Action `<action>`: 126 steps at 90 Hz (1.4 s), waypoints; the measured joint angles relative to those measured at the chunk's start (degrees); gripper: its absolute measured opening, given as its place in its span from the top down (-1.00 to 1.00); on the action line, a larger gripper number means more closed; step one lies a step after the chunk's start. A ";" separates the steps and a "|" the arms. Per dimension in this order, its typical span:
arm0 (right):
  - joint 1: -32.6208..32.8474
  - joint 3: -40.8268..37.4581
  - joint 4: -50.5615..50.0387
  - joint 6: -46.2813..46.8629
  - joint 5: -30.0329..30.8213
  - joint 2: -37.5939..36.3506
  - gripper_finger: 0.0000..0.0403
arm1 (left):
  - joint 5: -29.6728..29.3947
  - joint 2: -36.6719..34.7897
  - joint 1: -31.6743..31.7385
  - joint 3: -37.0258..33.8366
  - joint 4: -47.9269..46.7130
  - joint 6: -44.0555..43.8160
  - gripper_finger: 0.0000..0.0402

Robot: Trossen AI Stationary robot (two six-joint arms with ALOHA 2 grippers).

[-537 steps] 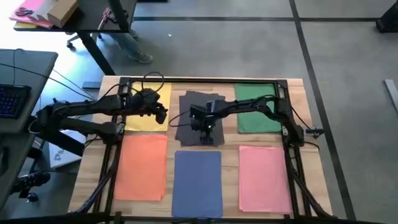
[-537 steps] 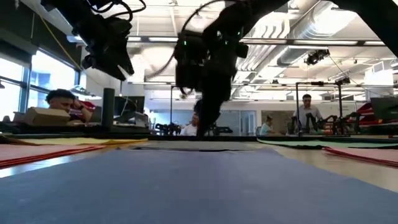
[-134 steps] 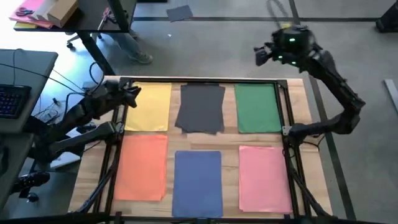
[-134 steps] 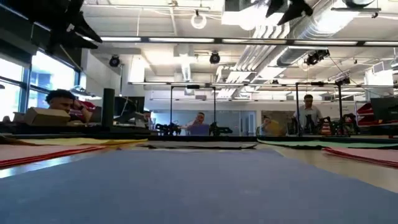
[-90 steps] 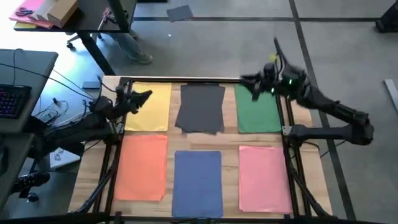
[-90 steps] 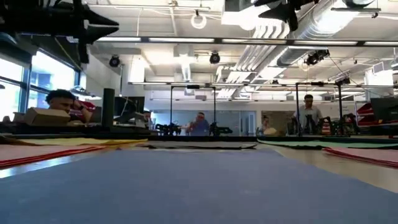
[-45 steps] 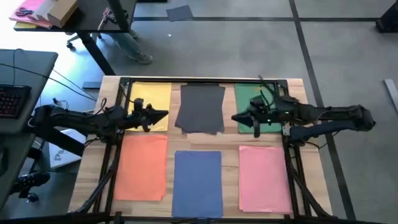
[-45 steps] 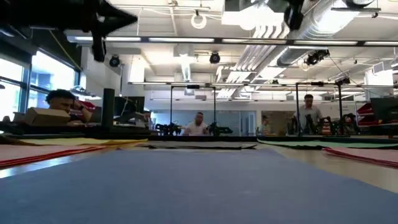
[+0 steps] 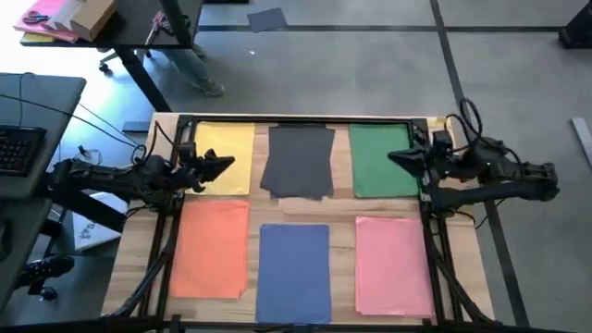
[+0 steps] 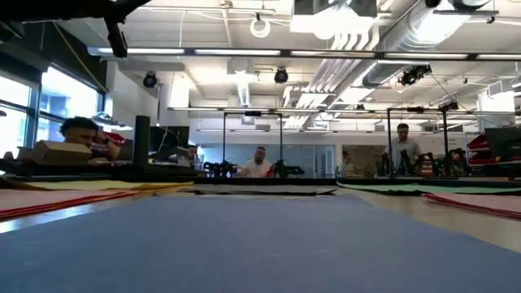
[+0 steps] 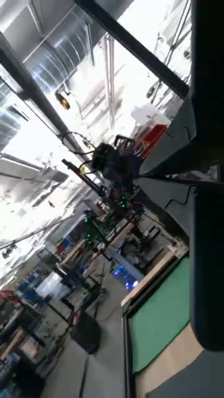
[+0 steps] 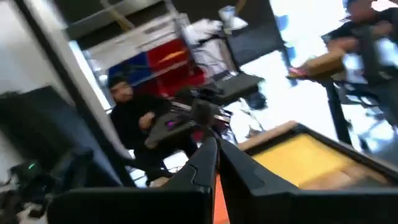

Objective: Organize paper
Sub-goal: Return to Home Position

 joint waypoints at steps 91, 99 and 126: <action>-1.08 -43.69 44.47 -5.23 -14.70 -23.95 1.00 | 21.66 -9.31 0.15 -16.05 24.12 19.64 0.96; -1.09 -43.69 41.31 -5.28 -15.16 -27.26 1.00 | 25.44 -10.84 0.48 -16.05 23.22 21.46 0.96; -1.03 -43.69 31.30 -5.40 -18.21 -26.79 1.00 | 28.83 -18.73 3.14 -16.06 11.15 15.04 0.96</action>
